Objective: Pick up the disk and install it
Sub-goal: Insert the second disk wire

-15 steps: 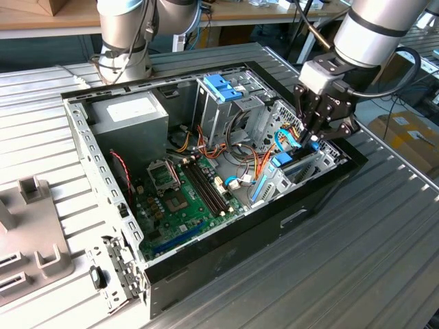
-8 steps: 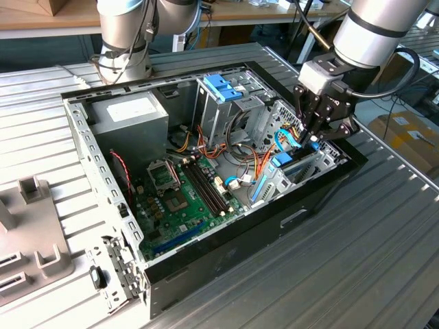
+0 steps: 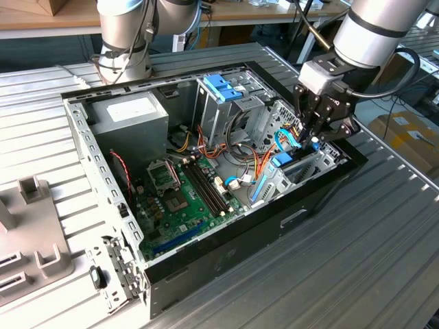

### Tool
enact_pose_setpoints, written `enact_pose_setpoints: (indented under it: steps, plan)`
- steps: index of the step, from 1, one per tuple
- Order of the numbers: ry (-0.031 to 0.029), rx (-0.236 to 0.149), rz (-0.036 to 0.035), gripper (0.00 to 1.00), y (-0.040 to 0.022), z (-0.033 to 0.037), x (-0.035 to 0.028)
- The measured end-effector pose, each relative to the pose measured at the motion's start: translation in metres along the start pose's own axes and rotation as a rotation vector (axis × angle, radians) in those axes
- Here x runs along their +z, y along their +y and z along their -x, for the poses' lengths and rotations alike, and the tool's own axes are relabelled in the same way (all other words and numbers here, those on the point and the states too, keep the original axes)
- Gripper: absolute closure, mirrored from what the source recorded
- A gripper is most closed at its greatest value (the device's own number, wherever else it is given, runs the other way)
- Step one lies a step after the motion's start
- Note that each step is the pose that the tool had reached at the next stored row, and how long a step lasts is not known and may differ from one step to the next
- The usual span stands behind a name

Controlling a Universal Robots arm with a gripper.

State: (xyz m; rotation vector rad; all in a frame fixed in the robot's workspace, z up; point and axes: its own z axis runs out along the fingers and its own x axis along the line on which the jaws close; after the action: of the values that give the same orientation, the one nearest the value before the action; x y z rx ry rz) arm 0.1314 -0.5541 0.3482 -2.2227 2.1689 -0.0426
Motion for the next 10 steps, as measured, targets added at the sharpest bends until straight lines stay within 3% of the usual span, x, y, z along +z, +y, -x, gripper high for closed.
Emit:
enact_pose_setpoints:
  steps: [6, 10]
  plan:
    - [-0.0001, 0.000, 0.0007, 0.76, -0.0048, 0.0000, -0.0011]
    - [0.0001, 0.000, 0.0007, 0.76, -0.0048, -0.0001, 0.0000]
